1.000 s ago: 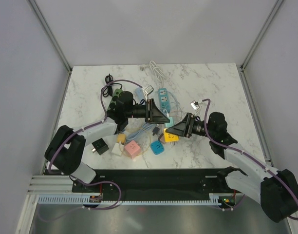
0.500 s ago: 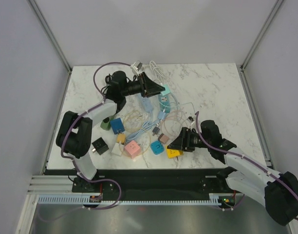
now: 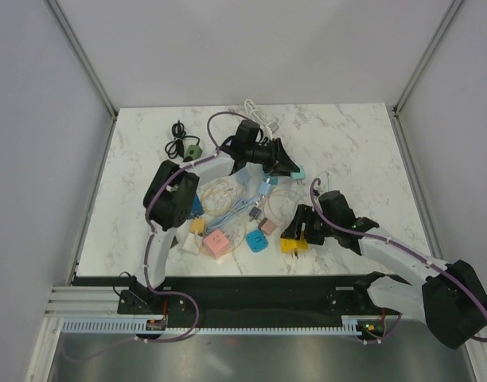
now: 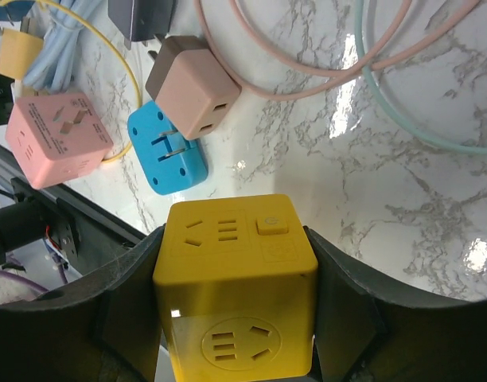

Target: Pull the plug off the socket

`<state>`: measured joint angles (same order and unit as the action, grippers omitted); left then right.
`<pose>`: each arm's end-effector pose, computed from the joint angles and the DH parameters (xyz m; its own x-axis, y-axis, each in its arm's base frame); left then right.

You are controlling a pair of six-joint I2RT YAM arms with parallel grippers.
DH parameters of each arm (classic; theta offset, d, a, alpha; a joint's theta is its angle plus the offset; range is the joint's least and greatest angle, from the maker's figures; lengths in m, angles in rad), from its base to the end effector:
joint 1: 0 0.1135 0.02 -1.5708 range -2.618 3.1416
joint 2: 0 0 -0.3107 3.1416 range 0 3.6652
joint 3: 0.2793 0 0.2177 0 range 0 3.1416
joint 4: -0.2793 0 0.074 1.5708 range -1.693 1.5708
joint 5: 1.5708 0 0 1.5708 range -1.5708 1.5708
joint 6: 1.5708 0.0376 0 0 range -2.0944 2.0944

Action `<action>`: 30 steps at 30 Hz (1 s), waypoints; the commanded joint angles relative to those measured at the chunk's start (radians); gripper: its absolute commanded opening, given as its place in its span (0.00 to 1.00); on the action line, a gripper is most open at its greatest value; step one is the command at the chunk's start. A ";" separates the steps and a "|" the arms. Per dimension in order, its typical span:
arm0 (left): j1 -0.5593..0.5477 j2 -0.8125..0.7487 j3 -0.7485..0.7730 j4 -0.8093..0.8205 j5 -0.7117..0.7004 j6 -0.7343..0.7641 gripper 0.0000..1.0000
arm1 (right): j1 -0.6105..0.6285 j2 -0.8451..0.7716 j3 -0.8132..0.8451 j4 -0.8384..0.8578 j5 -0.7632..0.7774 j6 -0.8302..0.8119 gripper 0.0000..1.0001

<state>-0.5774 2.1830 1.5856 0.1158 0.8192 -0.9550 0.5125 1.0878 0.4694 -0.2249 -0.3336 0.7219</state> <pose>0.3986 -0.2925 0.2535 -0.9713 -0.0325 -0.2357 0.2118 0.3327 -0.9189 0.1280 0.0862 0.2344 -0.9201 0.1988 -0.3375 -0.0601 0.7799 0.6230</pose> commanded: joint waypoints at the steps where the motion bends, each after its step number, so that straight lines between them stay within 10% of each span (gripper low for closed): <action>1: -0.016 0.053 0.164 -0.146 -0.046 0.084 0.31 | 0.001 0.004 -0.003 0.076 0.044 0.037 0.00; 9: -0.024 0.063 0.243 -0.381 -0.186 0.226 0.64 | 0.018 0.119 -0.060 0.219 0.027 0.134 0.00; 17: -0.019 -0.046 0.232 -0.533 -0.268 0.343 0.68 | 0.035 0.166 -0.045 0.254 0.056 0.120 0.00; 26: 0.010 -0.365 0.034 -0.538 -0.247 0.416 0.68 | 0.035 0.149 -0.023 0.144 0.140 0.060 0.25; 30: 0.040 -0.527 -0.099 -0.510 -0.178 0.420 0.68 | 0.035 0.150 -0.002 0.087 0.171 0.025 0.51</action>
<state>-0.5591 1.7714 1.5661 -0.4179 0.5812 -0.5961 0.5480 1.2377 0.4446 -0.0349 -0.2623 0.8162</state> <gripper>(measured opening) 0.678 0.686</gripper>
